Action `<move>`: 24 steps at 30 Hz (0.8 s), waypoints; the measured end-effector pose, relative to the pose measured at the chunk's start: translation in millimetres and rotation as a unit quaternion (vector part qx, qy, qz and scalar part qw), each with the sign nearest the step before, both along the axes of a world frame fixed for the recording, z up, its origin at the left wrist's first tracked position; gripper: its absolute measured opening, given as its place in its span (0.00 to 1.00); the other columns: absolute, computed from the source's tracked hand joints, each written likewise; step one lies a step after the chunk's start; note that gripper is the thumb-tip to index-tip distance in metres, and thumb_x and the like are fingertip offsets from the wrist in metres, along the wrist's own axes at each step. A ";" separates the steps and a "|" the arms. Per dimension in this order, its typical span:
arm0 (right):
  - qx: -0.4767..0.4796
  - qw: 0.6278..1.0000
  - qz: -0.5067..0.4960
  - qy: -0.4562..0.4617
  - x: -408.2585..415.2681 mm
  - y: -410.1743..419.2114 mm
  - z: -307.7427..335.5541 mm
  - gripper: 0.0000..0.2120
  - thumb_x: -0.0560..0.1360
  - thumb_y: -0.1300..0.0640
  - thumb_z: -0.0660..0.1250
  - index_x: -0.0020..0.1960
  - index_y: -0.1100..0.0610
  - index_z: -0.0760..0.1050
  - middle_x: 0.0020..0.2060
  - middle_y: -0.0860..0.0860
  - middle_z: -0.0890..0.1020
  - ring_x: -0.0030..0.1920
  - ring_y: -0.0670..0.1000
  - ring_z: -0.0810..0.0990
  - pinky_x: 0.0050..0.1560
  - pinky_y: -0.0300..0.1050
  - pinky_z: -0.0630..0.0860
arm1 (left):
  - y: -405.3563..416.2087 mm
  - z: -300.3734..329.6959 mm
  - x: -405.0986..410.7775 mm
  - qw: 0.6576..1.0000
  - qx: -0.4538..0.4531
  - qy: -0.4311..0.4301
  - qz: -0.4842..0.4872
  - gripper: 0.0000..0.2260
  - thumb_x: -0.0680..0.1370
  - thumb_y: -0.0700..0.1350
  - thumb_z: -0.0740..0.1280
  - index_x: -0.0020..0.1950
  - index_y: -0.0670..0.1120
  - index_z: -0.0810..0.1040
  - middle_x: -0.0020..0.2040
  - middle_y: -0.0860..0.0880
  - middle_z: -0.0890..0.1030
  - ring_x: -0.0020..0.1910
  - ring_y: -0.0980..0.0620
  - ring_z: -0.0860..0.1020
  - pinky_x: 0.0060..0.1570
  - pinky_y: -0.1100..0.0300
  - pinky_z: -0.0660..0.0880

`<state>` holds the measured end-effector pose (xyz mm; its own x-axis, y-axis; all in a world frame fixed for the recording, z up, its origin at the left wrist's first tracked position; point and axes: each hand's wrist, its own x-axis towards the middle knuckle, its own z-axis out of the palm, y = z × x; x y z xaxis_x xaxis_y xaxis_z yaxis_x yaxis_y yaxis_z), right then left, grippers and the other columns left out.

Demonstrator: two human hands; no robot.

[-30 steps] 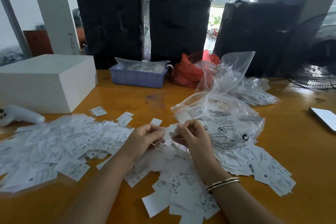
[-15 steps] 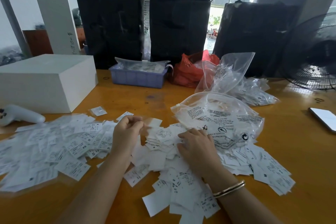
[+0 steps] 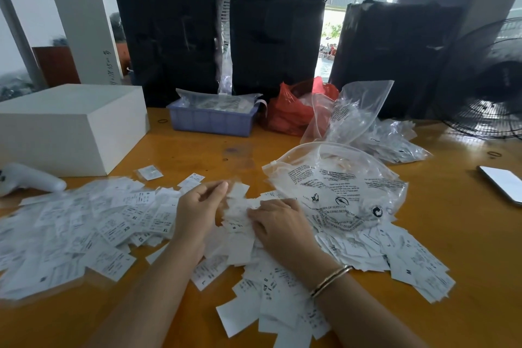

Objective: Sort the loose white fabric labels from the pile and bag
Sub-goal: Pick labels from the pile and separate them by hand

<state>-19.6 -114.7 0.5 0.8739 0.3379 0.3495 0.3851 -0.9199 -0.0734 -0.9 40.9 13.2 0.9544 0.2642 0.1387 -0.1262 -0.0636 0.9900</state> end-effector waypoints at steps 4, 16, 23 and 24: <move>0.032 0.999 -0.012 -0.021 -2.4 0.1 2.5 0.16 0.82 0.50 0.52 0.56 0.51 0.78 0.52 0.45 0.80 0.55 0.47 0.76 0.60 0.42 0.58 | -0.4 0.6 -0.6 1.000 -0.006 -0.019 -0.007 0.03 0.76 0.48 0.69 0.42 0.56 0.80 0.35 0.64 0.82 0.34 0.67 0.79 0.27 0.74 0.71; 0.064 0.998 0.012 -0.002 -6.3 -1.0 0.6 0.13 0.80 0.52 0.56 0.52 0.53 0.78 0.48 0.46 0.80 0.52 0.49 0.76 0.57 0.45 0.64 | -1.0 -1.2 -0.1 0.997 -0.055 -0.009 -0.052 0.06 0.78 0.39 0.65 0.50 0.48 0.79 0.36 0.53 0.84 0.33 0.58 0.81 0.31 0.66 0.75; 0.349 0.936 -0.031 0.029 -5.7 -11.1 2.4 0.13 0.75 0.65 0.65 0.49 0.51 0.84 0.51 0.43 0.75 0.50 0.39 0.73 0.50 0.26 0.67 | 1.9 3.4 2.4 0.963 -0.229 0.046 -0.135 0.18 0.74 0.29 0.65 0.59 0.47 0.77 0.50 0.44 0.80 0.38 0.54 0.83 0.36 0.65 0.78; 0.397 0.916 -0.048 0.034 -6.1 -12.8 4.6 0.16 0.74 0.69 0.64 0.46 0.50 0.84 0.50 0.41 0.73 0.47 0.36 0.72 0.46 0.23 0.66 | 2.4 3.8 2.3 0.957 -0.245 0.052 -0.148 0.18 0.74 0.29 0.66 0.59 0.45 0.78 0.50 0.45 0.80 0.38 0.54 0.83 0.36 0.65 0.78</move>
<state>-25.7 -127.5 5.1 0.9150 -0.0781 0.3958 0.2753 -0.5962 -0.7542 1.4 43.3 16.9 0.9994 -0.0105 -0.0326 0.0339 0.4343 0.9001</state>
